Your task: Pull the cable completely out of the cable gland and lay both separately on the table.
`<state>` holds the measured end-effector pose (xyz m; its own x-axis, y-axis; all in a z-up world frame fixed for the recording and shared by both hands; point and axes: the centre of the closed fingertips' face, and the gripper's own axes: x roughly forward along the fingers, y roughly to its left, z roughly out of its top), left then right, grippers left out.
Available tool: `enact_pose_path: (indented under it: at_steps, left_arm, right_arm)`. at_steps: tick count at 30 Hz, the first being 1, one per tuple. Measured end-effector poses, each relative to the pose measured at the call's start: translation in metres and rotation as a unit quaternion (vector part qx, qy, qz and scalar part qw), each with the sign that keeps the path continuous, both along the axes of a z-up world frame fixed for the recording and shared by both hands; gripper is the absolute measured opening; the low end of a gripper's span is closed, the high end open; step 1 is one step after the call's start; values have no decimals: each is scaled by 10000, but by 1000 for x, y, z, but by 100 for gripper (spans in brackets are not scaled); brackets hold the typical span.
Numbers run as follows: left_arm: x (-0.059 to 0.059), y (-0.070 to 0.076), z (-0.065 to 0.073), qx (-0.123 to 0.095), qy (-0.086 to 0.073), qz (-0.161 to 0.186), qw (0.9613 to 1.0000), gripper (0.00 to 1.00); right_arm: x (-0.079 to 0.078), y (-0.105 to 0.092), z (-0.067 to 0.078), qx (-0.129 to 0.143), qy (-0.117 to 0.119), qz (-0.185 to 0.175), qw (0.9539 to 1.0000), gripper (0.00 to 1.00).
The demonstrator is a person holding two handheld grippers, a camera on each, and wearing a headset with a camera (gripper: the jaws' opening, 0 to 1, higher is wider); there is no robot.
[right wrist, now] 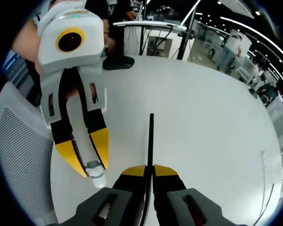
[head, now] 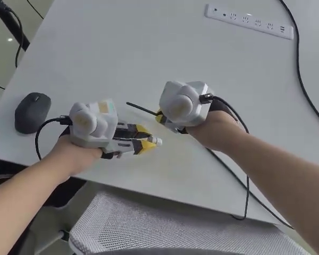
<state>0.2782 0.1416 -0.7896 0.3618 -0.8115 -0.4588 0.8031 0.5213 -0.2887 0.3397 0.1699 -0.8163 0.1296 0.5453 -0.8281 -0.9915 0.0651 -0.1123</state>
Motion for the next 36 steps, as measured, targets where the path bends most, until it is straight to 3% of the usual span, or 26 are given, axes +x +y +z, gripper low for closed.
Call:
enact_pose_path:
  at_steps: [10,15,26,36]
  left_arm:
    - [0,0,-12,-14,64,-14,10000,15]
    - [1,-1,-11,-111,103,31,9999,15]
    - [3,1,-12,-87,107,-6,9999,15]
    - [0,2,-17,83,105,-86,9999,16]
  right_arm:
    - [-3,1,-8,-27,67,-17,10000,0]
    - [-1,0,-9,-41,85,-30,10000,0]
    - [1,0,-9,-12,161,-161,9997,0]
    - [1,0,-9,-7,191,-180,9997,0]
